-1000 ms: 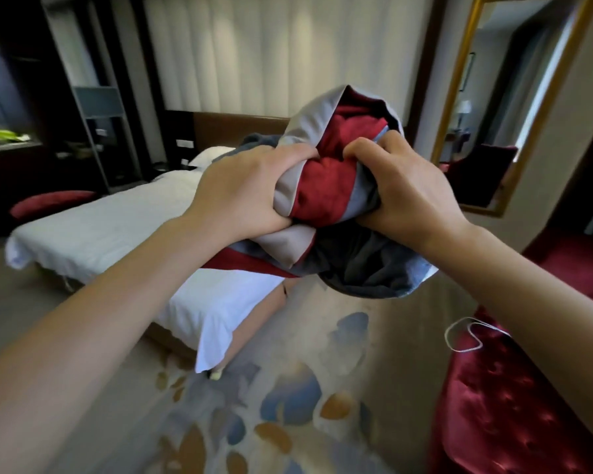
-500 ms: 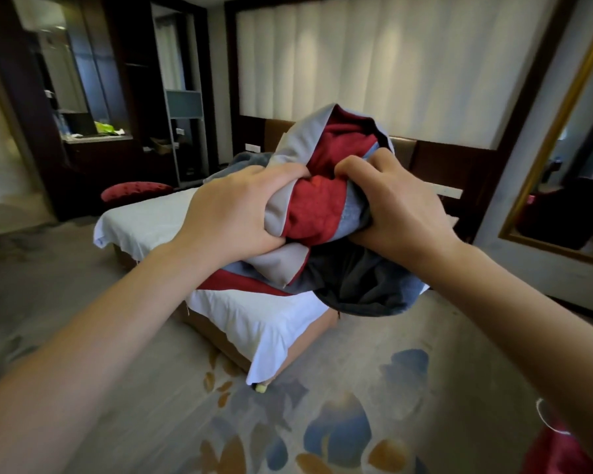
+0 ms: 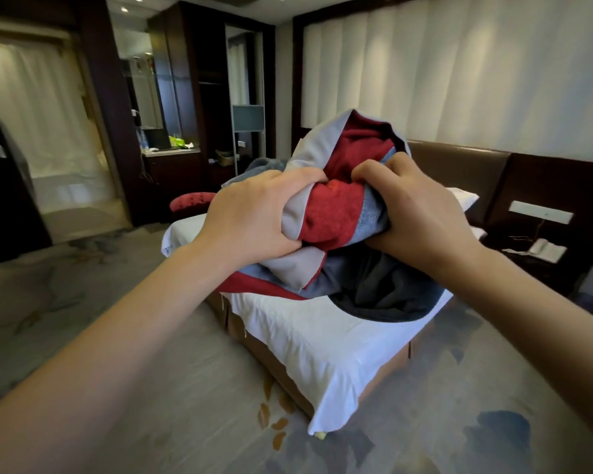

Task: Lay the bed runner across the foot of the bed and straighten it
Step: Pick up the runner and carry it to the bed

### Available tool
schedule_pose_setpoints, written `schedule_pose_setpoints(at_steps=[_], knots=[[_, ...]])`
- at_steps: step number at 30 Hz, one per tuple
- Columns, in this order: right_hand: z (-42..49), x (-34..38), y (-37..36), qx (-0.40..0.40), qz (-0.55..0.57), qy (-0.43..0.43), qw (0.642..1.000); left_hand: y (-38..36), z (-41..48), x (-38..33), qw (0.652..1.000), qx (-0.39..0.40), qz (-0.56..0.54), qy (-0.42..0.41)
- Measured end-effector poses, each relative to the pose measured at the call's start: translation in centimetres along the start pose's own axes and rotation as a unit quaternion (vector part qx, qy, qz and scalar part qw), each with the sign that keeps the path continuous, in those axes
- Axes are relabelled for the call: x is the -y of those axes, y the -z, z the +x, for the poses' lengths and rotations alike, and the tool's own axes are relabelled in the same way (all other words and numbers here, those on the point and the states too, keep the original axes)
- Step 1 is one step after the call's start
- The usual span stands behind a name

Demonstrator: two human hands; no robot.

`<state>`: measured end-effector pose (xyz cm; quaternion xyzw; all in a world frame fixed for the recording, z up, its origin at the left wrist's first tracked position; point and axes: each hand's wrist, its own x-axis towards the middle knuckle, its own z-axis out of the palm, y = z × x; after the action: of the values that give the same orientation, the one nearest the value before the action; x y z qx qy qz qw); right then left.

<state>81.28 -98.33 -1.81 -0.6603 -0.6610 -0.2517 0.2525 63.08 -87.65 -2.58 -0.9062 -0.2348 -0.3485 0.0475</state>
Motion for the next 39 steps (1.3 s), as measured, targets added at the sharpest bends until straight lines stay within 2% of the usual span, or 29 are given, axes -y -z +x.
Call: schedule_pose_setpoints(at_steps=[10,28,39], knots=[[9.4,2.1,-7.9,-0.012,0.016,0.006,1.0,-0.7,3.4,11.3,1.0,0.013,0.003,0.019],[24.0,8.8,-20.3,-0.011,-0.013,-0.037,0.999,-2.5,8.4,33.0,0.998,0.001,-0.051,-0.044],[33.2,7.3,-29.4,-0.007,0.0,-0.036,0.999,-7.1,14.0,43.7,0.998,0.01,-0.053,-0.041]])
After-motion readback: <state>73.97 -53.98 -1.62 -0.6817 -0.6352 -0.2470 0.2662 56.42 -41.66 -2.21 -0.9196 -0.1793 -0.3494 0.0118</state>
